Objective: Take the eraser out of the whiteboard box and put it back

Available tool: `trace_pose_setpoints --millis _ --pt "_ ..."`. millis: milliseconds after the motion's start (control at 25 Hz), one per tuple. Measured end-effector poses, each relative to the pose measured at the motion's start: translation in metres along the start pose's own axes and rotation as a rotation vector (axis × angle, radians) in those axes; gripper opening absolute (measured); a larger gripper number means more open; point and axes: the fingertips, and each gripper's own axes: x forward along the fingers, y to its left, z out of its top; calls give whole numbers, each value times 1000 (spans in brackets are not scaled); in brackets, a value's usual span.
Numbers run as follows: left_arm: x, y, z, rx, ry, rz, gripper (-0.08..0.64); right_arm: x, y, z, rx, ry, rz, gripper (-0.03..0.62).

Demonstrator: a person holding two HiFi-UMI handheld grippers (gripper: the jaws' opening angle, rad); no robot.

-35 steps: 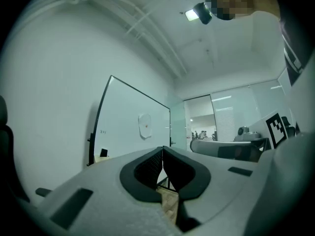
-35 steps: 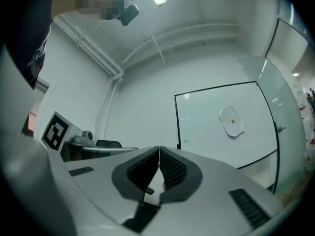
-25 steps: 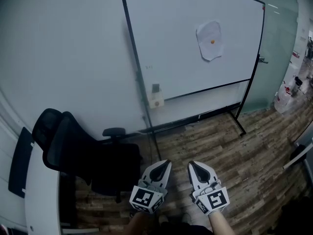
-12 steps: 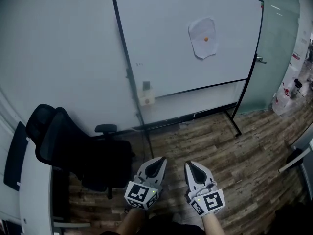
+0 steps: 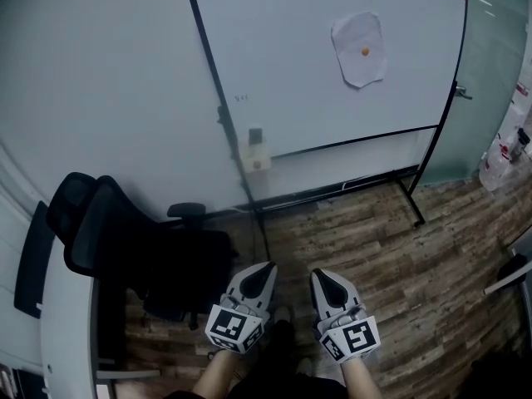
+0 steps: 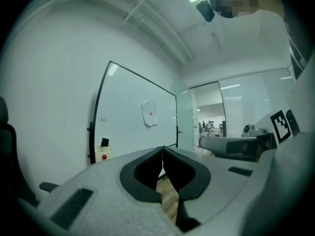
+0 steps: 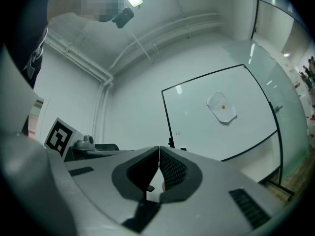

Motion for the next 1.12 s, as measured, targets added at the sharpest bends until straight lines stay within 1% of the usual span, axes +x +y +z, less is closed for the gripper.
trace_pose_setpoints --millis 120,240,440,720,920,1120 --pt "18 29 -7 -16 -2 12 5 29 -10 -11 -12 12 -4 3" --pt "46 59 -6 -31 -14 17 5 62 -23 -16 -21 21 -6 3" --pt "94 109 9 -30 -36 -2 5 127 -51 -13 -35 21 -16 3" --pt "148 180 8 -56 -34 -14 5 211 -79 -22 -37 39 -38 3" --pt "174 212 5 -70 -27 -34 5 250 -91 -31 -38 61 -55 3" --pt "192 234 4 -89 -31 -53 5 280 -101 -35 -46 78 -63 3"
